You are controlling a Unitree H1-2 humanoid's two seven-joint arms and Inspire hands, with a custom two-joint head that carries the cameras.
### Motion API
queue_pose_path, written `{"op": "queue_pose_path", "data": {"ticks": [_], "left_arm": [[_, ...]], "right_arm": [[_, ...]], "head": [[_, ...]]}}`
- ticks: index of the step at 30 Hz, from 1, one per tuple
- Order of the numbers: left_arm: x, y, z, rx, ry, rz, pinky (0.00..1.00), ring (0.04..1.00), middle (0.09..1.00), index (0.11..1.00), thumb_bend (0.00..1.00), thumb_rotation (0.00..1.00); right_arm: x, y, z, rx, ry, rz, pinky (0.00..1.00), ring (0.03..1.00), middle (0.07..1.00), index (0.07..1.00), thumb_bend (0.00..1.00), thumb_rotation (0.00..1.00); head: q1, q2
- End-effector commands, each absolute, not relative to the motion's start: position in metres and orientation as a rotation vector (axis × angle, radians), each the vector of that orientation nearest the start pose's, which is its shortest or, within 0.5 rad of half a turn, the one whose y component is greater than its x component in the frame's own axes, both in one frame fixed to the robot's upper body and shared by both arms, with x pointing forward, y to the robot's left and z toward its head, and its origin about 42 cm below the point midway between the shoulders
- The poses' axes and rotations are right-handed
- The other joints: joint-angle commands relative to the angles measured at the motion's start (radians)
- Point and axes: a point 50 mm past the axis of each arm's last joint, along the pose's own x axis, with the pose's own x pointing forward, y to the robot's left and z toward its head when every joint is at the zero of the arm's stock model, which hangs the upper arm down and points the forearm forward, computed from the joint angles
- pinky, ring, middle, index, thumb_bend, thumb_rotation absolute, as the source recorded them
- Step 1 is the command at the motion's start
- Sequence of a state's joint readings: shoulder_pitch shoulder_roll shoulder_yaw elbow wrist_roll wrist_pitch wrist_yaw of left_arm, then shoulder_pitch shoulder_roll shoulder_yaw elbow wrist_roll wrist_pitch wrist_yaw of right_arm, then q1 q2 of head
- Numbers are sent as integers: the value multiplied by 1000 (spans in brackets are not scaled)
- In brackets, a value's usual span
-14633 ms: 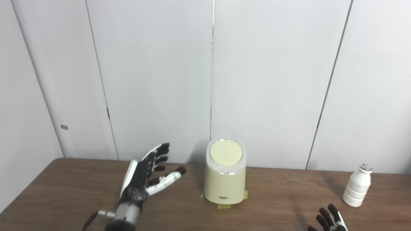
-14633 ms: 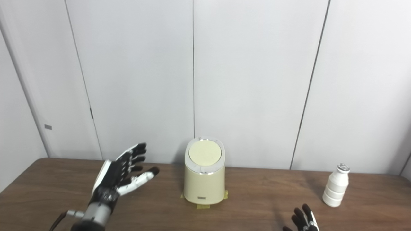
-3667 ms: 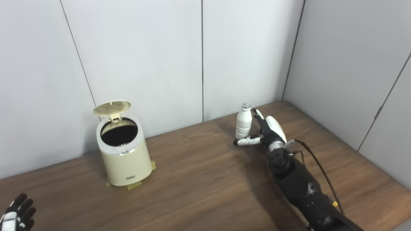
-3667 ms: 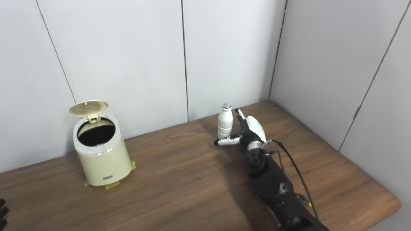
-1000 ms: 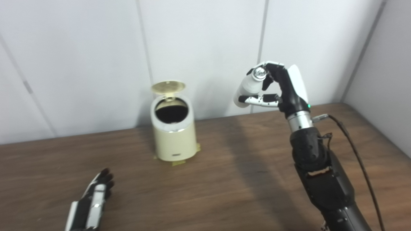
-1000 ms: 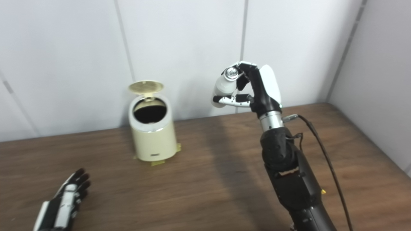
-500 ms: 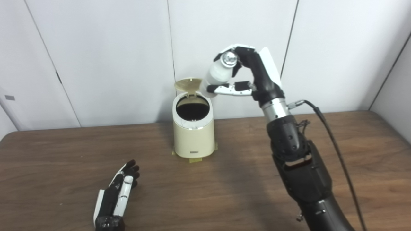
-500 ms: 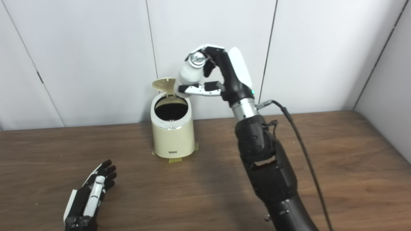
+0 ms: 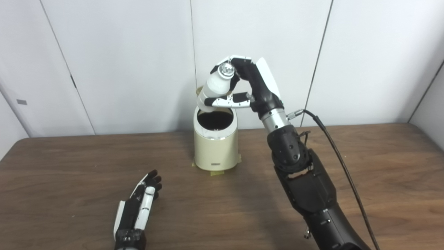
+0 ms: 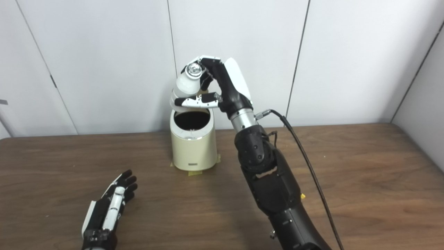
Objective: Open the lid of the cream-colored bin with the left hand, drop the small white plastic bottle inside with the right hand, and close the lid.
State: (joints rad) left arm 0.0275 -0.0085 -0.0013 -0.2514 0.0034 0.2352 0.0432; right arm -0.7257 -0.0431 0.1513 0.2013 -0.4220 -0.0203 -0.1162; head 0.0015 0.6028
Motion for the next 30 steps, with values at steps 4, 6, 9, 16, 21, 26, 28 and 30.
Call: {"op": "queue_pose_path", "data": {"ticks": [4,6,9,16,21,26,28,30], "left_arm": [[279,203,149,-9,-23,38,909,885,879,908,565,793],[279,203,149,-10,-22,38,911,887,880,909,563,793],[278,202,149,-12,-26,38,911,887,881,909,561,790],[278,202,150,-6,-28,45,899,875,874,908,564,793],[278,202,150,-6,-33,43,899,873,870,906,574,790],[277,203,151,-10,-36,46,889,871,868,905,573,783],[277,204,151,-14,-37,47,882,867,865,904,574,780],[276,204,152,-16,-35,48,881,864,865,904,586,779]], "right_arm": [[461,-103,334,-474,-739,69,333,397,494,499,519,0],[463,-101,330,-472,-741,67,336,397,496,498,519,0],[465,-97,325,-470,-728,70,347,401,497,495,519,0],[470,-94,316,-514,-748,61,342,407,499,492,502,0],[471,-96,309,-555,-809,46,338,400,497,494,500,0],[470,-95,308,-584,-856,19,333,412,500,490,501,0],[470,-96,307,-594,-869,8,335,415,500,489,501,0],[471,-98,306,-596,-875,1,335,416,502,488,501,0]], "head": [[0,0],[0,0],[9,4],[11,5],[4,6],[-6,7],[-8,8],[-9,8]]}}
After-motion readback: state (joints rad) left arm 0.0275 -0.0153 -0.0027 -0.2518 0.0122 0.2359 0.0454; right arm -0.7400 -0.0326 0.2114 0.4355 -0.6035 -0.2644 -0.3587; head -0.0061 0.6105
